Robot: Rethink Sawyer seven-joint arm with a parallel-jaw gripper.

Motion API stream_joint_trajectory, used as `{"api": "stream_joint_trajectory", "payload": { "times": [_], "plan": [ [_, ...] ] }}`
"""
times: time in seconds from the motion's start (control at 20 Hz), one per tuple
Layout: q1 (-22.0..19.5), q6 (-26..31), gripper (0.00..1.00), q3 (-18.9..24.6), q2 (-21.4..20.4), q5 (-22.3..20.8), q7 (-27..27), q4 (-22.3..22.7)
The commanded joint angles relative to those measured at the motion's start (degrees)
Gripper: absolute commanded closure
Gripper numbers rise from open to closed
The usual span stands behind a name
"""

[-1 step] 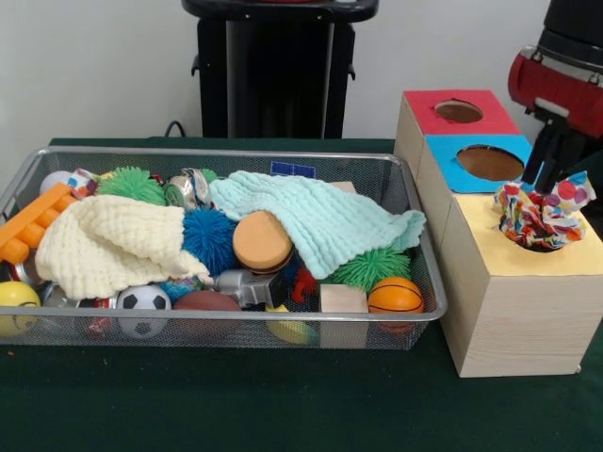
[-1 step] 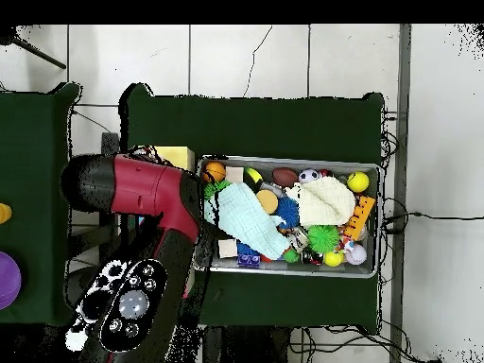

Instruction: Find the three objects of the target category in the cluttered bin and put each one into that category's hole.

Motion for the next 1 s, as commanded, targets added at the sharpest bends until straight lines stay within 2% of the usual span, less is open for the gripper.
{"api": "stream_joint_trajectory", "payload": {
  "times": [0.05,0.8,1.0],
  "plan": [
    [-1.7,-4.6,1.00,7.5,4.6,3.2,13.5,6.8],
    [-1.1,-4.3,1.00,8.4,5.7,6.3,12.8,7.4],
    [-1.8,-5.7,1.00,9.9,5.8,7.2,11.5,8.0]
  ]
}}
